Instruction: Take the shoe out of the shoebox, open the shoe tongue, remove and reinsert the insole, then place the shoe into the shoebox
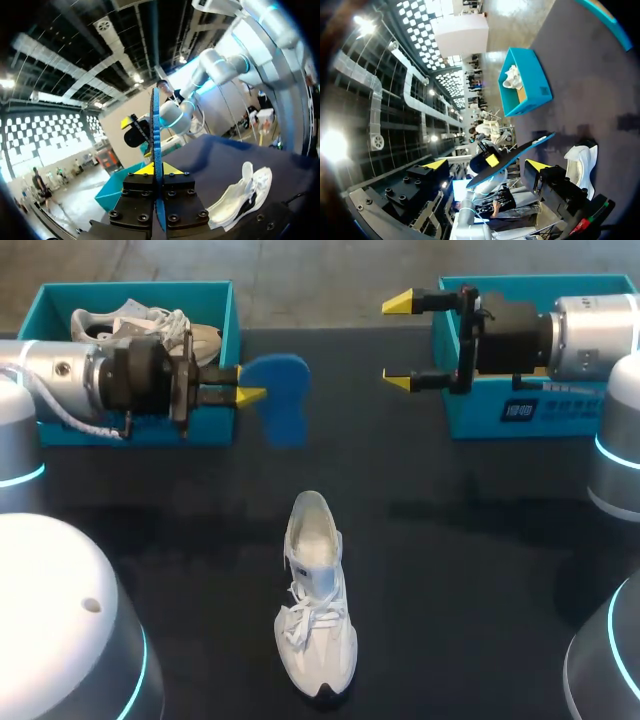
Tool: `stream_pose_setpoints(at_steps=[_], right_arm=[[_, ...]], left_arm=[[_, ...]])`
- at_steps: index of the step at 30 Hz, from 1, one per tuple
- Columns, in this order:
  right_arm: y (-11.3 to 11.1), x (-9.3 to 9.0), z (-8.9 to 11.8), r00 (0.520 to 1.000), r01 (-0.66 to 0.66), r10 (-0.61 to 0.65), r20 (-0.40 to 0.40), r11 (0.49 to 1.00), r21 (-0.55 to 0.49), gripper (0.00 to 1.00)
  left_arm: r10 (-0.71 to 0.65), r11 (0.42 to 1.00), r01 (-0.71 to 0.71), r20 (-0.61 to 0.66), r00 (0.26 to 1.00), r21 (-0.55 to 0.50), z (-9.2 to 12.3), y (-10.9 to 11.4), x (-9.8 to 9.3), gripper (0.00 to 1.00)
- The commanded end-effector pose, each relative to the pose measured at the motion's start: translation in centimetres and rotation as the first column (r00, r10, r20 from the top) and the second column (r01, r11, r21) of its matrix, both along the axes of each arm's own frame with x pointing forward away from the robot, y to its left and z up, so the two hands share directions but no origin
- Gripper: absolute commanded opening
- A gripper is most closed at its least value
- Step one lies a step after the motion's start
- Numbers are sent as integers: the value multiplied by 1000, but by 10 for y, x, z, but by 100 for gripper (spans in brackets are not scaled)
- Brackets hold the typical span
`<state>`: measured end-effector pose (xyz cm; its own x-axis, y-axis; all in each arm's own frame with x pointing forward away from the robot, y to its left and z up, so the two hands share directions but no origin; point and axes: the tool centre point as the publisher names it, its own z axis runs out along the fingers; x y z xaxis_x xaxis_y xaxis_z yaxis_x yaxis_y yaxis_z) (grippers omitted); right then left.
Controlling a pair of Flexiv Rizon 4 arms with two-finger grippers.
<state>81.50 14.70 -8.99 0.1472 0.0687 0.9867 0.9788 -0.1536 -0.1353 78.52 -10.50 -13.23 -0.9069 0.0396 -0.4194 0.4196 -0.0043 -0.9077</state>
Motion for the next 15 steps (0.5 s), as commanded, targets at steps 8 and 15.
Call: stream_pose_setpoints(at_steps=[8,15], right_arm=[[0,0,0,1000,-1,1,-1,1000,-4,100],[0,0,0,1000,-1,1,-1,1000,-4,100]], left_arm=[[12,1000,-25,-783,622,-5,10,5,6,0],[-18,1000,-2,-871,491,-22,13,4,3,0]])
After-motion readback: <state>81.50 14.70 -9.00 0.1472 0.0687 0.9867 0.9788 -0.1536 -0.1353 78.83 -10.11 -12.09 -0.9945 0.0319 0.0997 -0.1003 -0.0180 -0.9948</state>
